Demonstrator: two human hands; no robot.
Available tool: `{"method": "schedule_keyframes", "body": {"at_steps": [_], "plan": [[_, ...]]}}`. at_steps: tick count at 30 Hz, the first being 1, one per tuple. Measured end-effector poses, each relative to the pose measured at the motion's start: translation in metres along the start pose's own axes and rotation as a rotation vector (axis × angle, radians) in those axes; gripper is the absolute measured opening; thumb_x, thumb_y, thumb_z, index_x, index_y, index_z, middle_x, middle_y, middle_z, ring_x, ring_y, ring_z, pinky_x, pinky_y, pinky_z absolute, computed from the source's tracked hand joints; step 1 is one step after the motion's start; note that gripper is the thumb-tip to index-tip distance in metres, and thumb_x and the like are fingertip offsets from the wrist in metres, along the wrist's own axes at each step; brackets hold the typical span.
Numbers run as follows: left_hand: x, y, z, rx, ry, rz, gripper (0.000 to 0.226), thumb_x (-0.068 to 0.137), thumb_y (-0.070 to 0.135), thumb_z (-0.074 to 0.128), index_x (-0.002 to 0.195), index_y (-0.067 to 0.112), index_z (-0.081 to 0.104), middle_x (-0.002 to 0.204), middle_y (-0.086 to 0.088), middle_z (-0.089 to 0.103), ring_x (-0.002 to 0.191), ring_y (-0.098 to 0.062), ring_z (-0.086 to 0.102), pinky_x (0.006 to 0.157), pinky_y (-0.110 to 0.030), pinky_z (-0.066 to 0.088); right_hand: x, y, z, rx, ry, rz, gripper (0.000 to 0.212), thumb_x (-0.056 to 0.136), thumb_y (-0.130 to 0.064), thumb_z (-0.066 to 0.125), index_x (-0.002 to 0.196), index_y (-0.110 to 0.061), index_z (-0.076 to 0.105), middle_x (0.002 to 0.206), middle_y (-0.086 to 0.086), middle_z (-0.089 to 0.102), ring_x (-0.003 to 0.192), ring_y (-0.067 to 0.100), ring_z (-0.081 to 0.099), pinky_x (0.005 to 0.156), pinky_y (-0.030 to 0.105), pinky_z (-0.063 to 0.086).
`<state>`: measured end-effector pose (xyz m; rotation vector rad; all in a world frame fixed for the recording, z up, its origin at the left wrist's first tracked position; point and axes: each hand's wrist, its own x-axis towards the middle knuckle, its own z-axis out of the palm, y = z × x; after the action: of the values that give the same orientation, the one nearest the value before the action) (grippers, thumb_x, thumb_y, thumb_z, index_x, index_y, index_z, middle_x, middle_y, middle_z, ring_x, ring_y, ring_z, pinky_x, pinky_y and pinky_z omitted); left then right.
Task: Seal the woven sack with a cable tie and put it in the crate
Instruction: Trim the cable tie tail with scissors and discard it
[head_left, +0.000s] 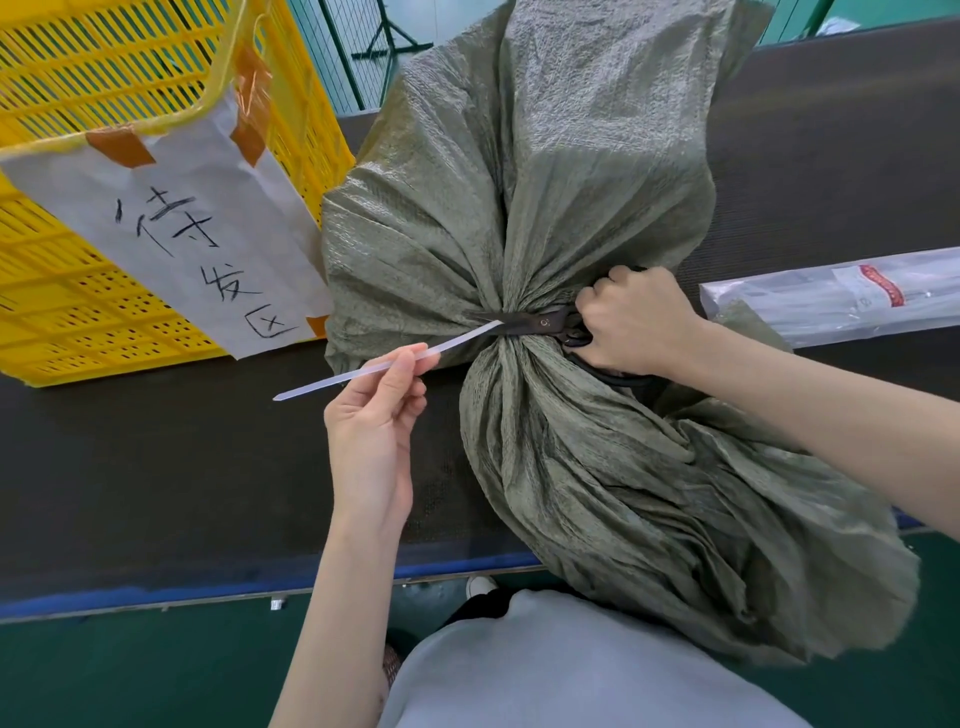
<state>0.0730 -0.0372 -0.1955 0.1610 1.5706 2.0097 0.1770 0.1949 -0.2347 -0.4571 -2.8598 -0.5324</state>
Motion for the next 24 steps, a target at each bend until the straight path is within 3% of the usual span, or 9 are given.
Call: {"method": "schedule_keyframes", "body": {"at_steps": [4, 6, 11, 15, 21, 24], "plan": [[0.005, 0.001, -0.003, -0.086, 0.031, -0.021, 0.012, 0.085, 0.016, 0.061, 0.091, 0.011, 0.071, 0.080, 0.002, 0.074, 0.064, -0.003, 0.056, 0.062, -0.014, 0.049, -0.002, 0.004, -0.002, 0.047, -0.011, -0.040, 0.049, 0.060, -0.039, 0.082, 0.039, -0.010, 0.048, 0.036, 0.006, 0.051, 0.033, 0.025, 0.055, 0.045, 0.019, 0.034], [0.008, 0.002, -0.007, -0.108, 0.068, -0.018, 0.012, 0.090, 0.015, 0.058, 0.093, 0.012, 0.069, 0.080, 0.003, 0.073, 0.065, -0.003, 0.057, 0.062, -0.014, 0.049, -0.005, 0.007, -0.002, 0.017, -0.052, -0.082, 0.052, 0.062, -0.044, 0.081, 0.040, -0.013, 0.045, 0.035, 0.004, 0.051, 0.032, 0.024, 0.055, 0.043, 0.018, 0.034], [0.010, -0.001, -0.014, -0.113, 0.121, -0.035, 0.014, 0.094, 0.015, 0.055, 0.093, 0.013, 0.068, 0.080, 0.004, 0.073, 0.065, -0.003, 0.058, 0.061, -0.014, 0.049, -0.015, 0.013, 0.007, -0.058, -0.092, -0.102, 0.047, 0.065, -0.054, 0.067, 0.051, -0.010, 0.058, 0.040, 0.001, 0.056, 0.037, 0.021, 0.059, 0.042, 0.018, 0.033], [0.010, -0.012, -0.014, -0.134, 0.172, -0.083, 0.014, 0.097, 0.016, 0.052, 0.092, 0.015, 0.065, 0.075, 0.007, 0.070, 0.064, -0.003, 0.059, 0.059, -0.015, 0.049, -0.030, 0.016, 0.012, 0.113, 0.028, 0.009, 0.053, 0.076, -0.050, 0.039, 0.052, -0.005, 0.056, 0.040, 0.005, 0.053, 0.036, 0.022, 0.056, 0.045, 0.018, 0.027], [0.007, -0.029, -0.009, -0.113, 0.158, -0.134, 0.014, 0.097, 0.016, 0.052, 0.091, 0.015, 0.065, 0.074, 0.007, 0.069, 0.064, -0.003, 0.060, 0.059, -0.014, 0.050, -0.079, 0.017, 0.030, 0.295, 0.124, 0.297, 0.046, 0.080, -0.046, 0.050, 0.049, -0.012, 0.045, 0.040, 0.005, 0.051, 0.035, 0.027, 0.054, 0.037, 0.023, 0.036], [0.006, -0.036, -0.004, -0.098, 0.136, -0.153, 0.013, 0.096, 0.017, 0.053, 0.091, 0.015, 0.065, 0.074, 0.007, 0.068, 0.063, -0.002, 0.060, 0.060, -0.015, 0.050, -0.102, 0.017, 0.044, 0.343, 0.066, 0.454, 0.050, 0.083, -0.048, 0.047, 0.049, -0.012, 0.044, 0.040, 0.009, 0.053, 0.036, 0.030, 0.055, 0.039, 0.026, 0.039]]}}
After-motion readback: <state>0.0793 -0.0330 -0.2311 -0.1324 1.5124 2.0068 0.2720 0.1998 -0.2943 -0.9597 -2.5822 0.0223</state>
